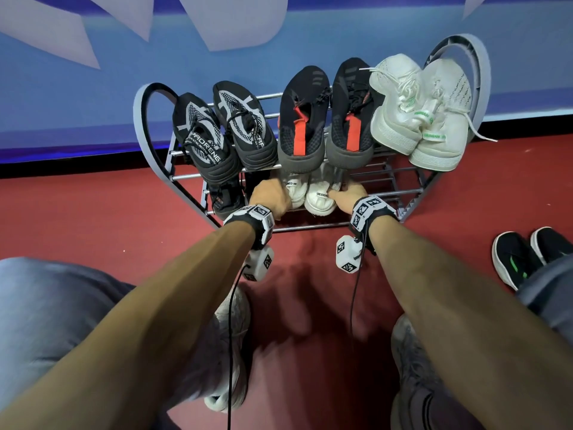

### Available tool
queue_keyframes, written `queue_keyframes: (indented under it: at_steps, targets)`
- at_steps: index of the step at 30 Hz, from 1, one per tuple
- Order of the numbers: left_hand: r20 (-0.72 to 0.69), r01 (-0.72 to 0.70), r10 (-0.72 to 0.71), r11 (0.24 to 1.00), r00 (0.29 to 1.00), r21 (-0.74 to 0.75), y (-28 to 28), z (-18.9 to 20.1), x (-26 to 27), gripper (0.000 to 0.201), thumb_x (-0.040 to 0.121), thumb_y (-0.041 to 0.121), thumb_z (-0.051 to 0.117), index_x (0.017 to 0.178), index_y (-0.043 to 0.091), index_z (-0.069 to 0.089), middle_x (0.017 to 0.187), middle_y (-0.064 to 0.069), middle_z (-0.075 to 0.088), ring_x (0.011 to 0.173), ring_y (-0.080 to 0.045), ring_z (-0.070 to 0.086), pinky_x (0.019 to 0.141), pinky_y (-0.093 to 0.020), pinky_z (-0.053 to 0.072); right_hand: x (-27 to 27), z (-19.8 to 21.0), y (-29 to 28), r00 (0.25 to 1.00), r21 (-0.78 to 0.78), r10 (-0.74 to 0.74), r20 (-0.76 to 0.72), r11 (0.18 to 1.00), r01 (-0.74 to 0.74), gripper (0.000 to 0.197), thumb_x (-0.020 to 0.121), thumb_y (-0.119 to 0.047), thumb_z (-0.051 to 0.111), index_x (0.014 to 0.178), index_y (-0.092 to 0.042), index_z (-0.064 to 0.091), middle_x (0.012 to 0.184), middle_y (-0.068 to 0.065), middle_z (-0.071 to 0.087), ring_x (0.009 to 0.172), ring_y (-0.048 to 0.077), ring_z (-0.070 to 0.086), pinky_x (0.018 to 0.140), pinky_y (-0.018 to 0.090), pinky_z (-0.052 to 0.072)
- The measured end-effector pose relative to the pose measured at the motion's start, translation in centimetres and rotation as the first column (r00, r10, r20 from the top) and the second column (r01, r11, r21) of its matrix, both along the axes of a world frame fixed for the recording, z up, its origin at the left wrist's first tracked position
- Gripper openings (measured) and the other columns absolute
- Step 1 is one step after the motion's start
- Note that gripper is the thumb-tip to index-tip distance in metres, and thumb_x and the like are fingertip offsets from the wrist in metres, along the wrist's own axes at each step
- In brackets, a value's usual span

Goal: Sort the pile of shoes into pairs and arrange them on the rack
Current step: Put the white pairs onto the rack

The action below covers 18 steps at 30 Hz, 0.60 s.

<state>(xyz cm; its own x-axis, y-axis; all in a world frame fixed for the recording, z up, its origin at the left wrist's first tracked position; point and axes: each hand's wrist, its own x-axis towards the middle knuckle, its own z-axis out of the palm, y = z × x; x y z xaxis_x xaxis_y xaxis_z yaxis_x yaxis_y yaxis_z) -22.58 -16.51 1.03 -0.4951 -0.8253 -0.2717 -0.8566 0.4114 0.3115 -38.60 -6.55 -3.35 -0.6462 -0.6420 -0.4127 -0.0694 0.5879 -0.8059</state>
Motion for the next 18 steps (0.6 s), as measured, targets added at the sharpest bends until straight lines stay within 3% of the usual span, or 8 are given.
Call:
queue_keyframes:
  at_steps: [4, 7, 9, 12, 14, 16, 18]
  targets:
    - [0.037, 0.035, -0.037, 0.998, 0.999, 0.059, -0.5, 0.6, 0.2, 0.039, 0.102, 0.026, 0.042, 0.113, -0.005, 0.064, 0.117, -0.026, 0.067, 0.106, -0.042, 0.064, 0.079, -0.037, 0.047, 0.8, 1.0, -0.2, 1.0, 0.052, 0.008, -0.014, 0.999, -0.007, 0.039, 0.091, -0.018, 0.065, 0.129, -0.011, 0.06, 0.125, 0.011, 0.065, 0.117, 0.03, 0.06, 0.089, 0.025, 0.041]
    - [0.049, 0.013, -0.018, 0.994, 0.999, 0.107, 0.4, 1.1, 0.6, 0.044, 0.106, 0.024, 0.034, 0.134, -0.007, 0.047, 0.139, -0.03, 0.05, 0.126, -0.042, 0.052, 0.101, -0.042, 0.043, 1.8, 1.7, -0.2, 1.0, 0.1, 0.006, -0.028, 0.995, -0.004, 0.033, 0.092, -0.012, 0.058, 0.125, -0.005, 0.061, 0.126, 0.015, 0.064, 0.119, 0.032, 0.059, 0.095, 0.029, 0.043]
    - [0.044, -0.019, 0.015, 0.995, 0.999, 0.1, 1.4, 1.3, 0.9, 0.049, 0.106, 0.026, 0.034, 0.142, -0.008, 0.034, 0.148, -0.029, 0.036, 0.136, -0.043, 0.042, 0.11, -0.046, 0.037, 2.2, 2.5, 0.4, 0.998, 0.133, -0.019, -0.056, 0.991, 0.027, 0.034, 0.094, -0.016, 0.058, 0.126, -0.005, 0.061, 0.129, 0.016, 0.063, 0.122, 0.034, 0.058, 0.098, 0.031, 0.043]
    - [0.073, -0.102, 0.097, 0.992, 0.993, 0.067, 3.7, 2.2, 1.2, 0.065, 0.097, 0.024, 0.048, 0.148, -0.005, 0.022, 0.154, -0.021, 0.026, 0.138, -0.04, 0.042, 0.111, -0.049, 0.037, 2.2, 4.5, 2.6, 0.998, 0.263, -0.008, -0.065, 0.965, 0.025, 0.052, 0.096, -0.029, 0.057, 0.138, 0.0, 0.05, 0.143, 0.019, 0.052, 0.132, 0.035, 0.05, 0.106, 0.034, 0.039]
    - [0.149, -0.14, 0.133, 0.99, 0.98, 0.036, 5.5, 3.5, 1.7, 0.069, 0.09, 0.022, 0.055, 0.147, -0.001, 0.026, 0.15, -0.015, 0.031, 0.134, -0.037, 0.048, 0.107, -0.048, 0.043, 2.6, 6.3, 4.4, 0.998, 0.357, 0.033, -0.048, 0.934, -0.013, 0.058, 0.095, -0.03, 0.057, 0.144, -0.001, 0.044, 0.147, 0.019, 0.048, 0.133, 0.033, 0.049, 0.107, 0.034, 0.038]
    - [0.209, -0.049, 0.046, 0.999, 0.977, 0.014, 7.3, 5.1, 2.2, 0.065, 0.087, 0.026, 0.058, 0.143, 0.001, 0.038, 0.143, -0.014, 0.041, 0.129, -0.036, 0.053, 0.103, -0.046, 0.047, 2.8, 8.0, 5.5, 0.996, 0.365, 0.089, -0.023, 0.928, -0.075, 0.056, 0.093, -0.028, 0.058, 0.141, -0.002, 0.047, 0.139, 0.019, 0.054, 0.119, 0.028, 0.055, 0.099, 0.035, 0.042]
    - [0.195, 0.065, -0.06, 0.998, 0.979, -0.023, 8.7, 7.2, 2.5, 0.054, 0.087, 0.03, 0.057, 0.134, 0.004, 0.051, 0.136, -0.015, 0.053, 0.121, -0.035, 0.059, 0.097, -0.041, 0.051, 3.1, 10.6, 6.6, 0.99, 0.285, 0.13, 0.057, 0.948, -0.141, 0.037, 0.094, -0.021, 0.057, 0.125, -0.002, 0.058, 0.106, 0.012, 0.064, 0.085, 0.022, 0.061, 0.075, 0.031, 0.052]
